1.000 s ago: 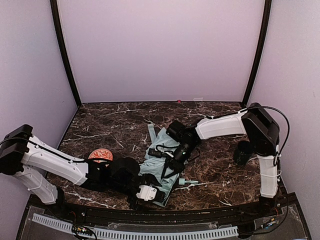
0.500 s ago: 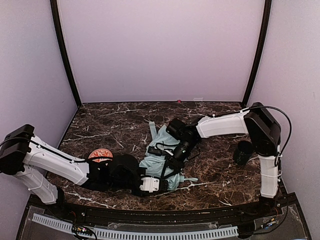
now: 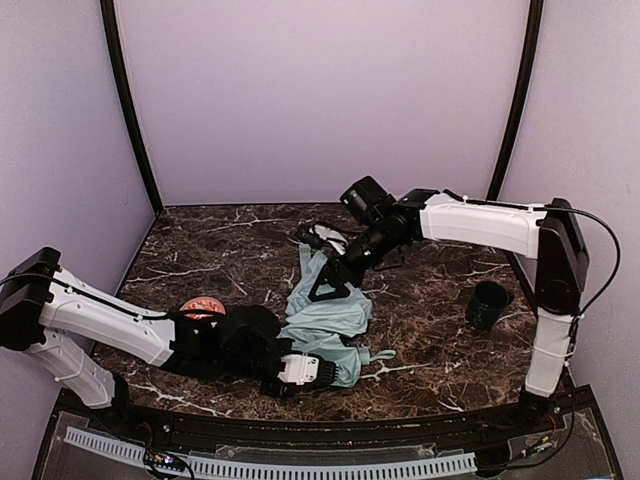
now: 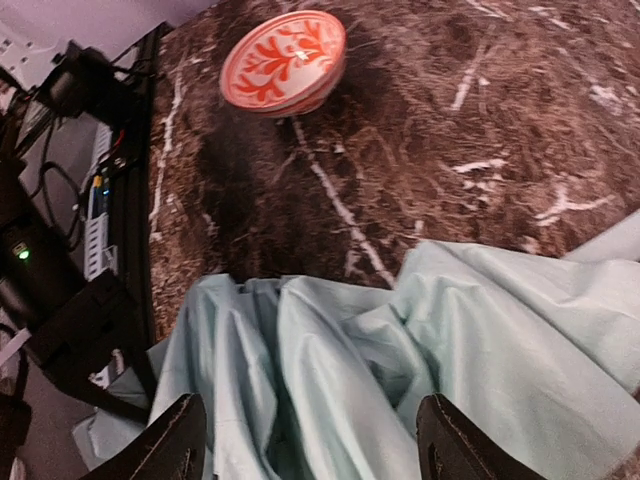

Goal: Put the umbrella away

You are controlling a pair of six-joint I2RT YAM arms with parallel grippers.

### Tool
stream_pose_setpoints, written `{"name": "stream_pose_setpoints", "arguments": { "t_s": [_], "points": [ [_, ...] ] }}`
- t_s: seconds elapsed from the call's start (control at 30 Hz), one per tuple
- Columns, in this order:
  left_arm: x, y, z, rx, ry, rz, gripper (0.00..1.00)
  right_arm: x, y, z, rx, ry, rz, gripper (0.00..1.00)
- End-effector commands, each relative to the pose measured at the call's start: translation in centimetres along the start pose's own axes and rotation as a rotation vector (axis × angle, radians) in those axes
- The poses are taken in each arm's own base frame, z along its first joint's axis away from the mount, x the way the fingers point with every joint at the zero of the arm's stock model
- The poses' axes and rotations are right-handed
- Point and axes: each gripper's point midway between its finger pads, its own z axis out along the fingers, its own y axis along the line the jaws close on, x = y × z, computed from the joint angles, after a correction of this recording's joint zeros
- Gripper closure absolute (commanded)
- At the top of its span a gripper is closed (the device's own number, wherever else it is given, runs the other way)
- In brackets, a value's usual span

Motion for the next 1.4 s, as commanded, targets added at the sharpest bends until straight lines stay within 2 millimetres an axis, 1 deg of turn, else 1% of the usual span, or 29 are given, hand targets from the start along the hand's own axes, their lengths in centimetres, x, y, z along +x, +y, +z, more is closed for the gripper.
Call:
{"name": "stream_pose_setpoints", "arguments": {
  "t_s": [0.0, 0.03, 0.07, 0.1, 0.2, 0.27, 0.37, 0.43, 0.5, 0.6, 0.67, 0.77, 0.8, 0.83, 0.87, 0.93, 1.03, 1.1, 1.17, 1.27, 1.33, 1.37],
  "points": [
    [-2.2, 1.4, -1.0, -0.030, -0.044, -0.027, 1.00, 0.3, -6.2, -2.6, 0.308, -0.069, 0.184, 0.30],
    [-2.2, 2.0, -1.0, -0.059, -0.042, -0.030, 1.00, 1.4, -7.1, -2.3, 0.355, -0.050, 0.198, 0.32],
    [-2.3, 2.7, -1.1, -0.099, -0.042, -0.033, 1.00, 2.6, -7.3, -1.7, 0.351, -0.025, 0.210, 0.35],
    [-2.3, 3.7, -1.1, -0.148, -0.041, -0.035, 1.00, 3.7, -7.2, -0.9, 0.331, -0.007, 0.224, 0.40],
    [-2.1, 5.2, -1.1, -0.197, -0.035, -0.072, 1.00, 5.9, -7.0, 0.9, 0.295, 0.000, 0.264, 0.48],
    [-2.1, 6.1, -0.9, -0.199, -0.031, -0.121, 1.00, 7.0, -7.3, 1.9, 0.287, -0.014, 0.276, 0.56],
    [-2.2, 8.0, -1.0, -0.217, -0.055, -0.199, 1.00, 7.8, -6.7, 4.1, 0.198, -0.043, 0.278, 0.71],
    [-2.2, 9.4, -0.9, -0.223, -0.080, -0.254, 1.00, 8.8, -6.5, 5.6, 0.152, -0.019, 0.279, 0.79],
    [-2.2, 10.6, -0.9, -0.210, -0.107, -0.314, 1.00, 9.8, -6.7, 6.7, 0.131, 0.009, 0.272, 0.86],
    [-1.5, 11.4, -0.4, -0.197, -0.113, -0.355, 1.00, 11.3, -6.7, 7.7, 0.099, 0.046, 0.265, 0.91],
    [-1.0, 12.0, -0.1, -0.194, -0.113, -0.375, 1.00, 12.2, -6.3, 8.3, 0.061, 0.071, 0.257, 0.93],
    [0.3, 14.1, 0.0, -0.223, -0.125, -0.428, 1.00, 12.9, -5.5, 8.8, 0.000, 0.088, 0.238, 0.98],
    [1.0, 14.8, 0.2, -0.227, -0.129, -0.459, 1.00, 13.0, -5.4, 8.9, -0.016, 0.090, 0.233, 0.98],
    [2.3, 15.7, 0.4, -0.235, -0.119, -0.493, 1.00, 13.0, -5.2, 9.0, -0.032, 0.089, 0.228, 0.98],
    [3.4, 15.9, 0.8, -0.228, -0.102, -0.521, 1.00, 13.0, -5.1, 8.9, -0.044, 0.085, 0.227, 0.98],
    [5.2, 15.6, 1.7, -0.194, -0.072, -0.565, 1.00, 12.6, -5.2, 8.8, -0.051, 0.072, 0.225, 0.98],
    [7.4, 13.8, 2.7, -0.148, -0.036, -0.593, 1.00, 11.9, -5.1, 8.6, -0.067, 0.054, 0.217, 0.98],
    [8.3, 12.2, 3.5, -0.093, -0.014, -0.611, 1.00, 11.6, -5.0, 8.5, -0.078, 0.045, 0.214, 0.97],
    [8.9, 10.8, 4.0, -0.039, 0.000, -0.635, 1.00, 10.8, -4.9, 8.1, -0.086, 0.028, 0.212, 0.93],
    [9.8, 9.4, 4.4, -0.003, 0.015, -0.657, 1.00, 8.9, -5.6, 6.3, -0.043, -0.014, 0.211, 0.88],
    [10.4, 8.8, 4.4, 0.004, 0.027, -0.661, 1.00, 7.6, -6.4, 4.3, -0.002, -0.064, 0.224, 0.82],
    [10.5, 8.6, 4.4, 0.009, 0.030, -0.660, 1.00, 6.9, -6.8, 3.1, 0.021, -0.102, 0.235, 0.76]
  ]
}}
